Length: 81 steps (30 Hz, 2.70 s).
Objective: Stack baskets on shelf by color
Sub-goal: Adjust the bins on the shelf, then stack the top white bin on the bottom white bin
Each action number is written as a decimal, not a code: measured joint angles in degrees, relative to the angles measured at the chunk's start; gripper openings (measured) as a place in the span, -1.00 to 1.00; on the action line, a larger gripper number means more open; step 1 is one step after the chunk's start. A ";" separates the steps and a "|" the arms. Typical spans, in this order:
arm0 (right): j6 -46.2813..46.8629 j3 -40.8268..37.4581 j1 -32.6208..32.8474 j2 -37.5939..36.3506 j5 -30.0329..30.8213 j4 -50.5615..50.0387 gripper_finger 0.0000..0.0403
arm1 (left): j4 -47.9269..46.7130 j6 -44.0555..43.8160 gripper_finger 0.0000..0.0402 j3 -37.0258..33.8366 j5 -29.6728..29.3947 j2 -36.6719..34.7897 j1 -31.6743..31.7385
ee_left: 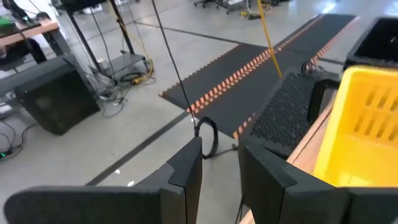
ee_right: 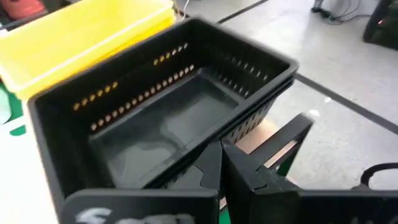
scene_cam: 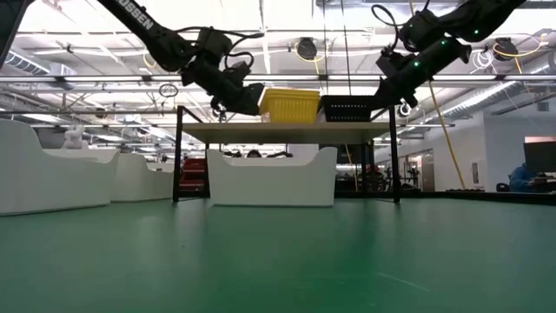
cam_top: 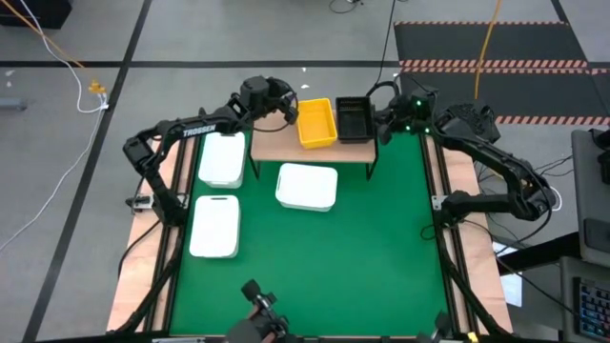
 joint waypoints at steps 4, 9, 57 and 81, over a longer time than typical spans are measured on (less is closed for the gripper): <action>0.01 0.00 1.19 -0.86 0.33 -2.23 -1.00 | -0.53 1.10 -0.47 0.13 0.36 -0.09 0.50; 0.69 0.00 2.38 -4.66 4.61 -5.14 -1.00 | -7.79 3.83 -0.47 1.17 0.42 -3.80 0.72; 8.04 -18.67 37.38 -29.02 7.72 25.39 -1.00 | -75.10 -7.79 -0.08 -18.01 -9.51 -30.40 -15.68; 8.36 -18.67 37.68 -29.03 7.68 25.25 -1.00 | -69.68 -3.07 -0.96 -24.17 -5.70 -30.12 -12.42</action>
